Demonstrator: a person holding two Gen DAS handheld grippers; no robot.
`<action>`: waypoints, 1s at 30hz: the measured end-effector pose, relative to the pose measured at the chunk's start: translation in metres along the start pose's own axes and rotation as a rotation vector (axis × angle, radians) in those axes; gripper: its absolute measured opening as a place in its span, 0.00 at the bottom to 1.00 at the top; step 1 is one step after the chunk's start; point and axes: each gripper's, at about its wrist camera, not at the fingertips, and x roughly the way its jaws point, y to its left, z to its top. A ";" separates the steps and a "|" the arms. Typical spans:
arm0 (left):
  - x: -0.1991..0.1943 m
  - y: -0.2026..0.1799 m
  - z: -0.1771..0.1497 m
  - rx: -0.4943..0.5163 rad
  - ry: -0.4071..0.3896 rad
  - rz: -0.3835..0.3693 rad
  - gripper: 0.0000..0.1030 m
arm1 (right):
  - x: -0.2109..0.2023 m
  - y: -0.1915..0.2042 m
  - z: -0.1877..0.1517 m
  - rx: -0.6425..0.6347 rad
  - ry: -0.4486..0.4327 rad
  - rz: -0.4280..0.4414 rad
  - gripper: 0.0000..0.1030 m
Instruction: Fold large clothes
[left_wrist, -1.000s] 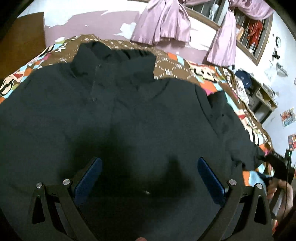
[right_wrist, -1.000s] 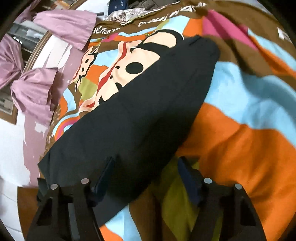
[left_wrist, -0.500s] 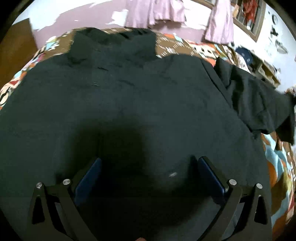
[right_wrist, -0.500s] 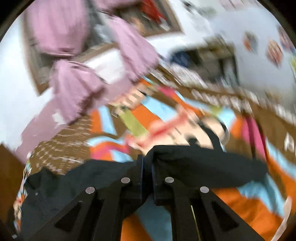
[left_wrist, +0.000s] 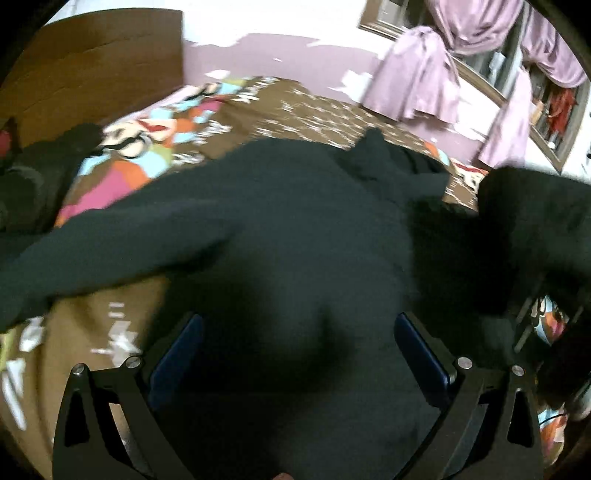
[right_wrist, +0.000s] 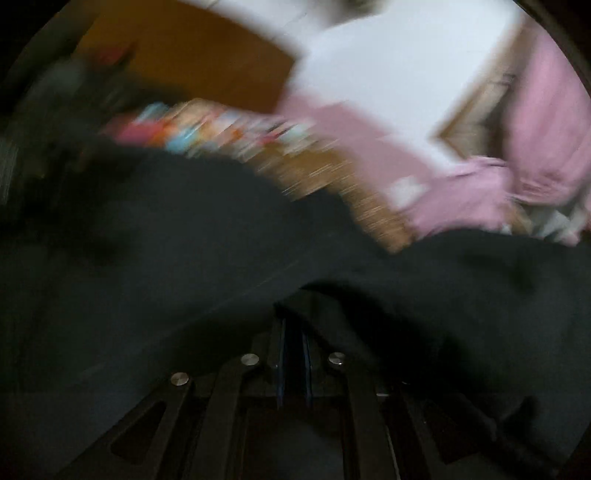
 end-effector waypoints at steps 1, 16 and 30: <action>-0.005 0.007 0.000 -0.002 -0.004 0.002 0.98 | 0.007 0.011 -0.005 -0.023 0.041 0.028 0.10; -0.035 -0.017 -0.032 0.020 -0.082 -0.199 0.98 | -0.051 -0.032 -0.136 0.518 0.022 0.135 0.78; 0.030 -0.002 -0.018 0.008 0.028 0.145 0.98 | 0.072 -0.112 -0.028 0.662 0.061 0.047 0.79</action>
